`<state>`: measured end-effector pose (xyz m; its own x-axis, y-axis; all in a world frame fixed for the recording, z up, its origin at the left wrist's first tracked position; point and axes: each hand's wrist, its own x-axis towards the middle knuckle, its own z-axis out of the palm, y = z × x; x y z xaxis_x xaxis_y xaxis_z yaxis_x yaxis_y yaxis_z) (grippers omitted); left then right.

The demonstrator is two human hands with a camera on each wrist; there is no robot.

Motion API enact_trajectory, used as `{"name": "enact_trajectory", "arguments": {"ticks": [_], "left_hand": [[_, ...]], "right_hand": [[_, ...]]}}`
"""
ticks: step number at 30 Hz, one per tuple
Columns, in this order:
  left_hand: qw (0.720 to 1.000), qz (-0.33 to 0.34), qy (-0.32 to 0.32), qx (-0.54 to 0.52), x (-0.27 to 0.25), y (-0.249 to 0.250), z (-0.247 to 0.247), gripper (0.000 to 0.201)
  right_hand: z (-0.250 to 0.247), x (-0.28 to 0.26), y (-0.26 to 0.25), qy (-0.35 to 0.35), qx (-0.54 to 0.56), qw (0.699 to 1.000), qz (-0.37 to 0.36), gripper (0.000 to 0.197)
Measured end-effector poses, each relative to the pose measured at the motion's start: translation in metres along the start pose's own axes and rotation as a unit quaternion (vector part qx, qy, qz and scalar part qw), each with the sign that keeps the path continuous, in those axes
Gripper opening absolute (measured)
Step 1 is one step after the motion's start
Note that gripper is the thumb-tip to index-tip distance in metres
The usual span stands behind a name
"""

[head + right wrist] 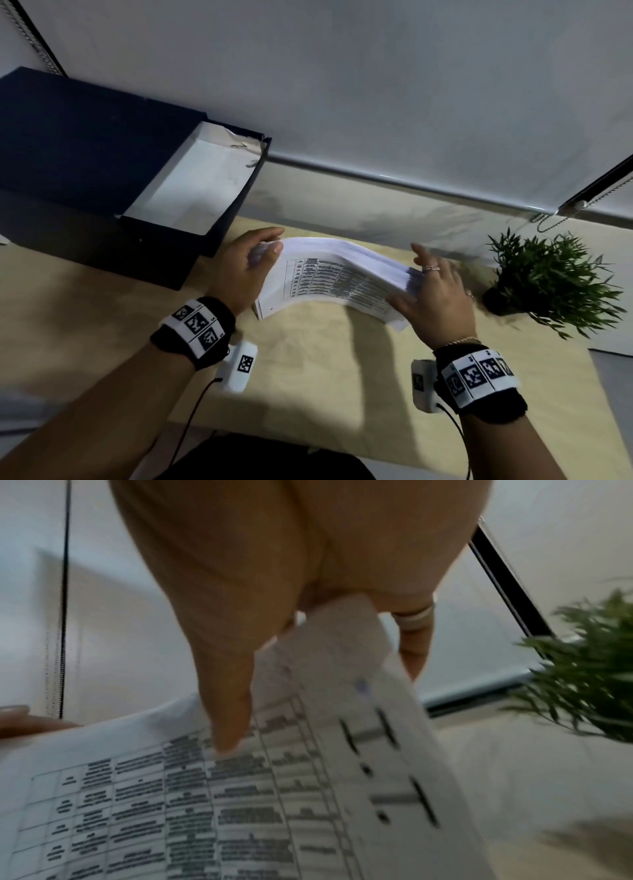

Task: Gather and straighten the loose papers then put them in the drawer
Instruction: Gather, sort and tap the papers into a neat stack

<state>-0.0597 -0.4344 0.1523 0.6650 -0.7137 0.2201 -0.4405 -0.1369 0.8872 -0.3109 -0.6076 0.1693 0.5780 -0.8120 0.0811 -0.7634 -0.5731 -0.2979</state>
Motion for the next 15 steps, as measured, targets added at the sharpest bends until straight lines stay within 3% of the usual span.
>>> {"name": "enact_trajectory", "arguments": {"ticks": [2, 4, 6, 8, 10, 13, 15], "left_hand": [[0.989, 0.050, -0.058, 0.128, 0.006, -0.001, 0.002, 0.039], [0.941, 0.081, -0.112, 0.310, 0.010, -0.003, 0.007, 0.052], [0.906, 0.080, -0.118, 0.399, 0.012, -0.002, 0.009, 0.062], [0.890, 0.096, -0.105, 0.433, 0.014, -0.002, 0.010, 0.067], [0.880, 0.110, -0.098, 0.451, 0.018, 0.000, 0.011, 0.059], [0.877, 0.101, -0.107, 0.458, 0.025, 0.013, 0.011, 0.020], [0.879, 0.106, -0.103, 0.454, 0.028, 0.020, 0.009, 0.017]], "right_hand": [[-0.002, 0.001, -0.009, -0.053, -0.121, 0.991, 0.003, 0.095], [0.000, 0.003, -0.015, -0.073, -0.172, 0.982, 0.009, 0.091], [0.002, 0.007, -0.018, -0.047, -0.179, 0.983, 0.011, 0.083], [0.003, 0.011, -0.019, -0.020, -0.177, 0.984, 0.006, 0.076], [0.006, 0.015, -0.020, 0.002, -0.171, 0.985, -0.012, 0.063], [0.005, 0.017, -0.023, 0.025, -0.159, 0.987, -0.030, 0.026], [-0.002, 0.017, -0.022, 0.050, -0.144, 0.988, -0.038, 0.020]]}}
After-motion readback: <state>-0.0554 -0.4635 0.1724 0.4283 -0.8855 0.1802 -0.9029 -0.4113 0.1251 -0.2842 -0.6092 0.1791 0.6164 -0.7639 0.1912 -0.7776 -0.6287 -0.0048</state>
